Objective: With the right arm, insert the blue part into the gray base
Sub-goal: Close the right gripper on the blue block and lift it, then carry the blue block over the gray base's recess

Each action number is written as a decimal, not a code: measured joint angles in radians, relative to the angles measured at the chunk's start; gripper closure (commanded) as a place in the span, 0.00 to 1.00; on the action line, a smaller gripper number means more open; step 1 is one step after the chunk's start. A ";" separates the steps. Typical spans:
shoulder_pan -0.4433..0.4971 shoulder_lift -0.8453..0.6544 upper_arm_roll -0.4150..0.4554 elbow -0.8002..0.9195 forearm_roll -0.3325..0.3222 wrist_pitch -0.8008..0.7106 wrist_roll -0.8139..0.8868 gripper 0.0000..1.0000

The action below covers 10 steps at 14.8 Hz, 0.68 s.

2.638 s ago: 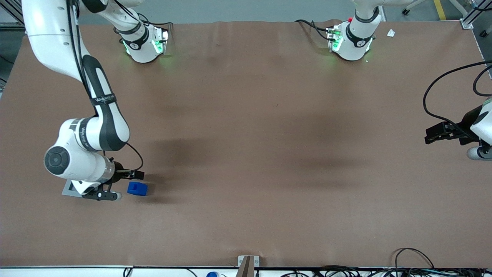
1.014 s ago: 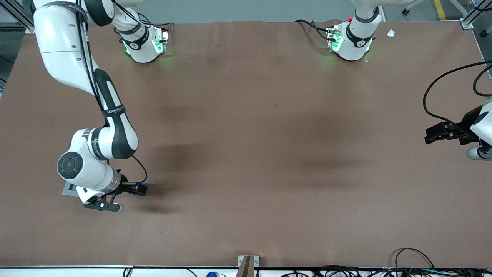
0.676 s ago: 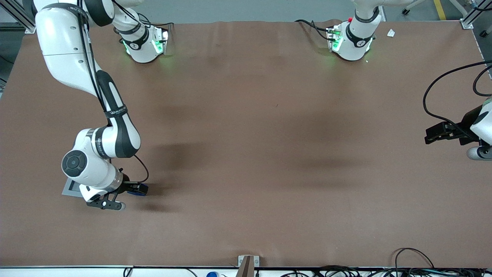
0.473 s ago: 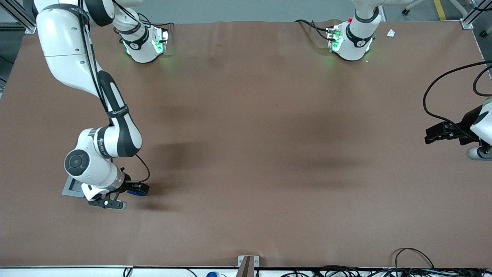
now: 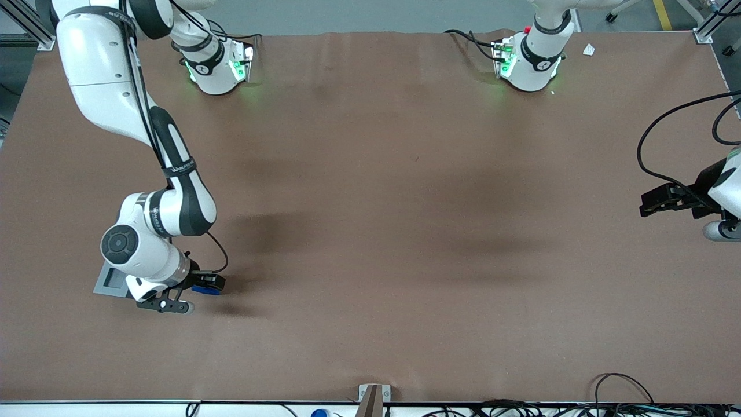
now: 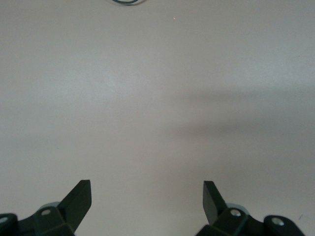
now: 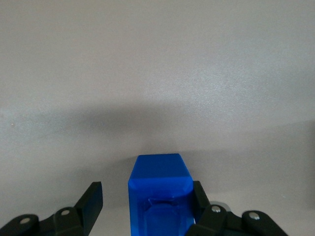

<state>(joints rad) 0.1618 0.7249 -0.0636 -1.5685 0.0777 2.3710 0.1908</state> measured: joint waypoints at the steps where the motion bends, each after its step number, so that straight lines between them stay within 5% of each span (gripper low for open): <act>1: 0.000 0.000 0.000 0.000 0.000 0.000 0.000 0.32; 7: 0.000 0.000 0.000 0.000 0.000 0.001 0.000 0.79; 10: 0.000 0.000 0.000 0.000 0.000 0.001 0.000 0.92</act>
<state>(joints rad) 0.1618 0.7249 -0.0636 -1.5685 0.0774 2.3718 0.1910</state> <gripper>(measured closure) 0.493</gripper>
